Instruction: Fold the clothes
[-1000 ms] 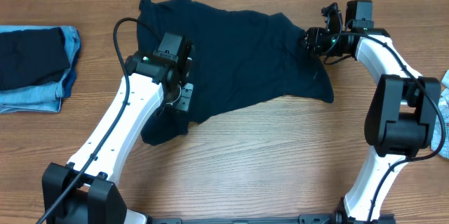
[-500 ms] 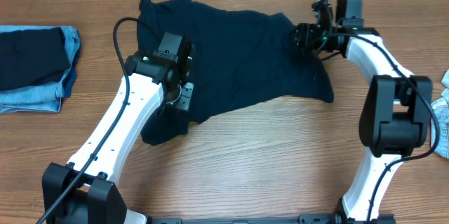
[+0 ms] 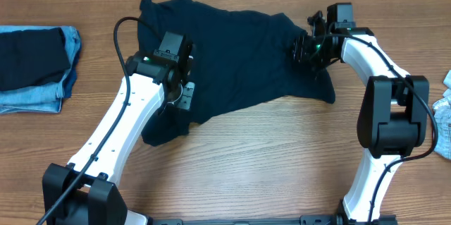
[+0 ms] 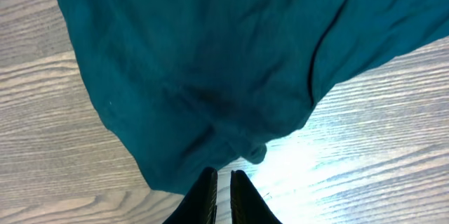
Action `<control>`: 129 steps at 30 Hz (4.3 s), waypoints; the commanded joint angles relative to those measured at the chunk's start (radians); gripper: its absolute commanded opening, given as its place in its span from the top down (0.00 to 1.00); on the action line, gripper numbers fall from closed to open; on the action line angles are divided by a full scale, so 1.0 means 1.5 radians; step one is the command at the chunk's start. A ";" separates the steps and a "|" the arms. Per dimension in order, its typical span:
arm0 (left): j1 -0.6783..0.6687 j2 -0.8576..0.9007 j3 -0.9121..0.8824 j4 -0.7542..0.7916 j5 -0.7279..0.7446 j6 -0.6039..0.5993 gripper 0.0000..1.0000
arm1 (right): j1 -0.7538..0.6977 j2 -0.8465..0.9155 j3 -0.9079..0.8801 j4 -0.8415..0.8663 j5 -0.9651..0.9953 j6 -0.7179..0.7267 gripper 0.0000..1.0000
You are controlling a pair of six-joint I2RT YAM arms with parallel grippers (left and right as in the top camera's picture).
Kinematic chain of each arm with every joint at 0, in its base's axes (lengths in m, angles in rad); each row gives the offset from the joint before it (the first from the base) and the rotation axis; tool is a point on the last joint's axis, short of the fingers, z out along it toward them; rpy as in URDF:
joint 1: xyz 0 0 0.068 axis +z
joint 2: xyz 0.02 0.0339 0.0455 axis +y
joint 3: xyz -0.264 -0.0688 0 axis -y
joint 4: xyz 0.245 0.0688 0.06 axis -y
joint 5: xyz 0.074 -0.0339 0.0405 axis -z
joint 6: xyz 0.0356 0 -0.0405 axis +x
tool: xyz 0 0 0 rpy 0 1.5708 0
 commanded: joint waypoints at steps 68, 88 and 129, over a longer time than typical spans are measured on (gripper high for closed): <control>0.000 -0.003 0.009 0.043 0.011 0.006 0.55 | -0.097 -0.027 0.016 -0.257 0.168 0.075 0.40; 0.000 -0.003 0.009 0.055 0.011 0.006 0.51 | -0.097 -0.027 0.015 -0.231 0.224 0.176 0.87; -0.024 0.001 -0.116 0.095 0.229 0.008 0.43 | -0.110 -0.195 0.079 -0.400 0.271 0.135 0.96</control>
